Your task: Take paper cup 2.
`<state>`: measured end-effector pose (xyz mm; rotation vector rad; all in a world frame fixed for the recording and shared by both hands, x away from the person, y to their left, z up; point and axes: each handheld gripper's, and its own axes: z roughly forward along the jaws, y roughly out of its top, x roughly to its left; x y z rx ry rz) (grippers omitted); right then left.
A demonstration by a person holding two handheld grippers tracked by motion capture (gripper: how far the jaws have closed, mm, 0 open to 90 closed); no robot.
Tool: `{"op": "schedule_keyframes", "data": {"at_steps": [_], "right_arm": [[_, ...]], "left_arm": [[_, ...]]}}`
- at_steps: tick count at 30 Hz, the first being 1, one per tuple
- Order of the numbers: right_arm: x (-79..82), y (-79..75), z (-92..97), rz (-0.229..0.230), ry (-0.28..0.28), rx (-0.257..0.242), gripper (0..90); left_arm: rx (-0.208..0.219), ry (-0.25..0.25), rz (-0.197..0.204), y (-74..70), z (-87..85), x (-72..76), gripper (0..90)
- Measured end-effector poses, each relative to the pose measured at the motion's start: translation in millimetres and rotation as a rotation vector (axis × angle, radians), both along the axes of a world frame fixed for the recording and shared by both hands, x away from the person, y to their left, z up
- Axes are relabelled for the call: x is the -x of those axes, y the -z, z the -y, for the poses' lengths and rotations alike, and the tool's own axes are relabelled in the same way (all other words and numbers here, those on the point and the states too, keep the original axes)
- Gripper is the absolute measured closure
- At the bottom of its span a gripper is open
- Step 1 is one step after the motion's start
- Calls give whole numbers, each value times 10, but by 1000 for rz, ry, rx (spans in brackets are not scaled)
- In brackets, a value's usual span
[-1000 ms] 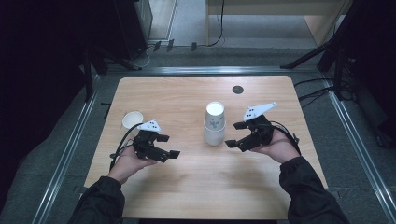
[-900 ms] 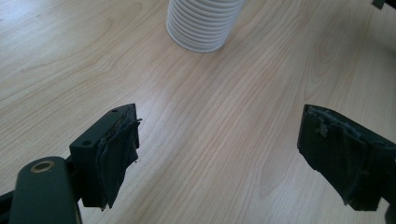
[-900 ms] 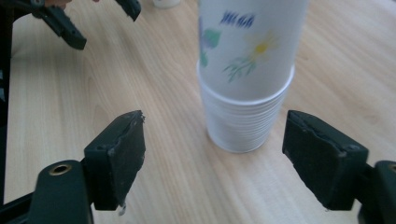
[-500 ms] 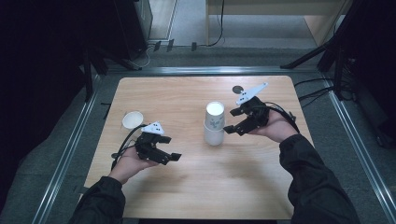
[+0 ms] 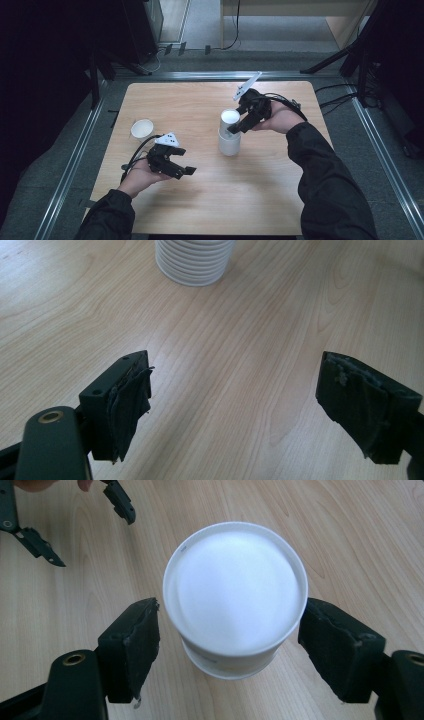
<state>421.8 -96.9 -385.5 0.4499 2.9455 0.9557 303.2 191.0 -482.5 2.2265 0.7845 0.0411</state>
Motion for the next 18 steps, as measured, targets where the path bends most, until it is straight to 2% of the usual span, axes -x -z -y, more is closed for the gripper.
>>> {"op": "schedule_keyframes", "data": {"at_steps": [5,11,18], "right_arm": [[-45,-16,-111,-5,-13,39,262],[-78,-19,-175,-15,-34,99,314],[-85,-43,-183,-17,-43,114,324]], "left_arm": [[-17,2,9,-5,22,16,153],[-6,4,-3,-7,14,14,153],[-17,8,-2,1,23,16,153]]}}
